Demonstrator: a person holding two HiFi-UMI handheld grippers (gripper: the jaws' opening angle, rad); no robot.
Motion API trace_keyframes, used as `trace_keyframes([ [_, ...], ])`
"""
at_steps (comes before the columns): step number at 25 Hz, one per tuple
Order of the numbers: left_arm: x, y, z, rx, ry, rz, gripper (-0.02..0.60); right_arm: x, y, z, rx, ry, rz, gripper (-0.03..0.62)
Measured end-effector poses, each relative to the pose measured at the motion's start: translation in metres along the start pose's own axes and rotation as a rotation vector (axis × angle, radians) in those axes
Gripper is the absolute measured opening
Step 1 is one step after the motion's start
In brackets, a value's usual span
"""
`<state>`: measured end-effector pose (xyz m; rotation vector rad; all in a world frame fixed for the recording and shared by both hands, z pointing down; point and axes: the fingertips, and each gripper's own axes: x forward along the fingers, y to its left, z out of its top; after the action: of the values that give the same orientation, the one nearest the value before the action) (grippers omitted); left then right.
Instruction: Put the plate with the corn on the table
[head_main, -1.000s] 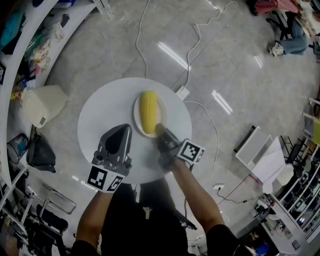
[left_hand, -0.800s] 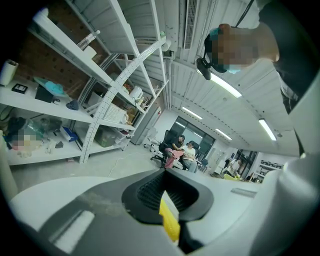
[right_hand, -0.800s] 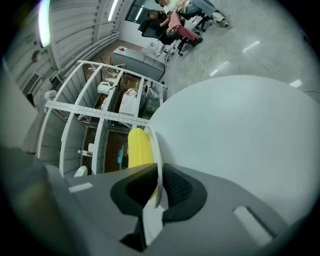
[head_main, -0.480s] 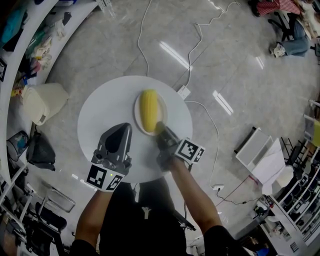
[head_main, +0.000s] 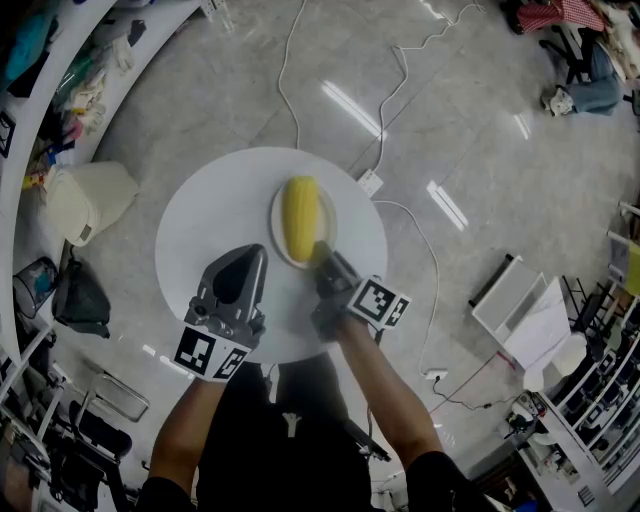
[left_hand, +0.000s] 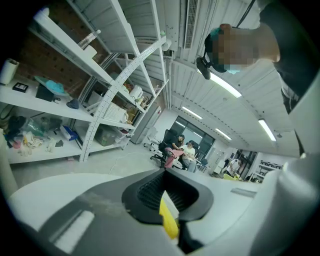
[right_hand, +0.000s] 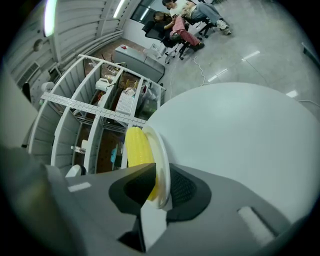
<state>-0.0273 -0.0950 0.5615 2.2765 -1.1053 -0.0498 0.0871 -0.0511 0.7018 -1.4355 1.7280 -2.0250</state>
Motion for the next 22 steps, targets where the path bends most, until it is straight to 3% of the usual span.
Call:
trace_keyframes([
  [22,0.0021,0.0029,-0.0040,-0.007,0.010,0.001,0.006,-0.0055,-0.0013,0.0051,-0.292,0.028,-0.153,0.104],
])
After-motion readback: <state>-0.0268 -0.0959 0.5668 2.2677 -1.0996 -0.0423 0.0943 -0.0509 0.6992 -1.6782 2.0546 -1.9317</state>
